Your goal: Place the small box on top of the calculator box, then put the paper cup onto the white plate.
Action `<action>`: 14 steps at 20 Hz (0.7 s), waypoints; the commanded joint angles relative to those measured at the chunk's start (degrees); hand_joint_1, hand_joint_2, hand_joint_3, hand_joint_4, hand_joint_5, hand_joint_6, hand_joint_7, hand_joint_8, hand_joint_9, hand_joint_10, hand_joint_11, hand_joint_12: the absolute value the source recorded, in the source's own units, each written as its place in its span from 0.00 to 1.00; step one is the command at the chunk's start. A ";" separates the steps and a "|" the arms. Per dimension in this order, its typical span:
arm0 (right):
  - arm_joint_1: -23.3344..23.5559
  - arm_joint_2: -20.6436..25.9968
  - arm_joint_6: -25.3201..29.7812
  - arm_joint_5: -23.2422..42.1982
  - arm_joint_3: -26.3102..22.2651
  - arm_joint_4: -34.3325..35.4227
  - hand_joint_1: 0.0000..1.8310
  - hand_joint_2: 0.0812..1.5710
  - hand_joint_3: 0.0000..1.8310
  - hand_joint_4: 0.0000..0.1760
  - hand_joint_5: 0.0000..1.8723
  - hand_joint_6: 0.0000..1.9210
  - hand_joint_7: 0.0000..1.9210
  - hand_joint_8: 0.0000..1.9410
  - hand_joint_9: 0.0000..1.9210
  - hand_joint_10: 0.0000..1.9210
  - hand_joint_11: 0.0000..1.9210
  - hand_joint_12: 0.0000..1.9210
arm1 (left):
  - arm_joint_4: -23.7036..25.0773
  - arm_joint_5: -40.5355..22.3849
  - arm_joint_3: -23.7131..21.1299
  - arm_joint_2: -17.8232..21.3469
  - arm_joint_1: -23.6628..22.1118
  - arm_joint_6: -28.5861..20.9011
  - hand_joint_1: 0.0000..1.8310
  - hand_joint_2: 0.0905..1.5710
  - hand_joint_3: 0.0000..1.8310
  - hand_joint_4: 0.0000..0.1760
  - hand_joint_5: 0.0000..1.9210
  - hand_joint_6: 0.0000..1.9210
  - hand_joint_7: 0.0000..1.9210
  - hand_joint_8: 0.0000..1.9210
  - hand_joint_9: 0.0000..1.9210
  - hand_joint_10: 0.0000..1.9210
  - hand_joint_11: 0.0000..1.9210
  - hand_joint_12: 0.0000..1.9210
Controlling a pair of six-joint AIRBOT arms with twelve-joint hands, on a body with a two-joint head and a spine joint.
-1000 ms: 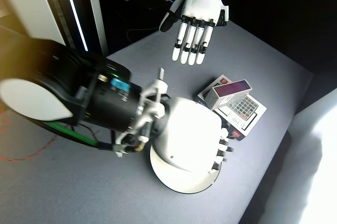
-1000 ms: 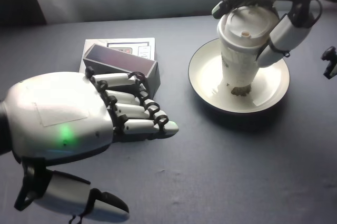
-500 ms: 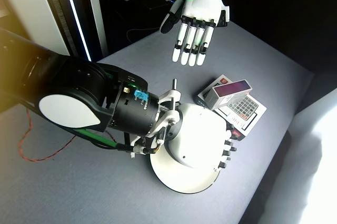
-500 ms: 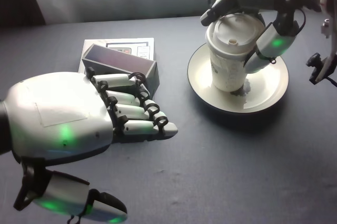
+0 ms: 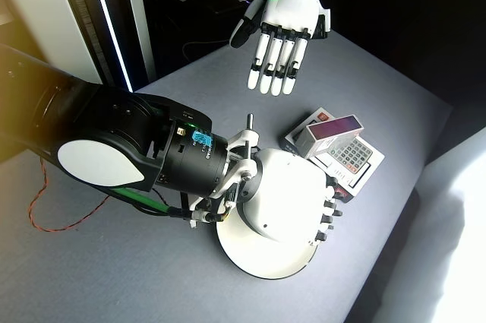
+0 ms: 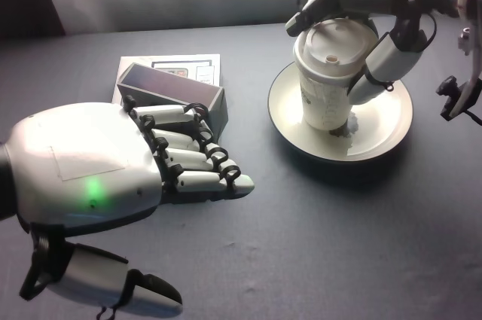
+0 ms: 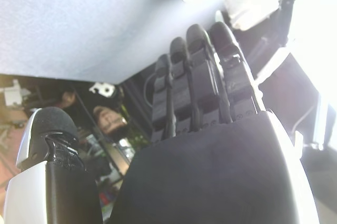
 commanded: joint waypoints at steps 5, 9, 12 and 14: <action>0.20 0.66 0.06 5.71 0.99 1.32 0.68 0.70 0.00 0.00 0.49 0.59 0.52 0.48 0.42 0.36 0.34 0.58 | -1.53 -5.04 0.01 0.15 -0.70 -0.26 0.17 0.69 0.00 0.00 0.12 0.00 0.17 0.00 0.17 0.00 0.00 0.36; -0.08 0.66 0.06 5.75 0.99 1.32 0.68 0.67 0.00 0.00 0.42 0.16 0.46 0.08 0.42 0.08 0.24 0.57 | -1.54 -5.04 0.03 0.15 -0.70 -0.29 0.18 0.68 0.00 0.00 0.14 0.00 0.18 0.00 0.18 0.00 0.00 0.38; -0.18 0.66 0.06 5.83 0.99 1.32 0.67 0.62 0.00 0.00 0.38 0.03 0.40 0.00 0.36 0.02 0.12 0.62 | -1.53 -5.04 0.01 0.15 -0.70 -0.29 0.18 0.68 0.00 0.00 0.13 0.00 0.18 0.00 0.18 0.00 0.00 0.37; -0.26 0.67 0.06 5.91 0.99 1.32 0.65 0.61 0.00 0.00 0.31 0.00 0.33 0.00 0.30 0.00 0.06 0.60 | -1.53 -5.04 0.00 0.15 -0.71 -0.29 0.19 0.68 0.00 0.00 0.14 0.00 0.18 0.00 0.18 0.00 0.00 0.37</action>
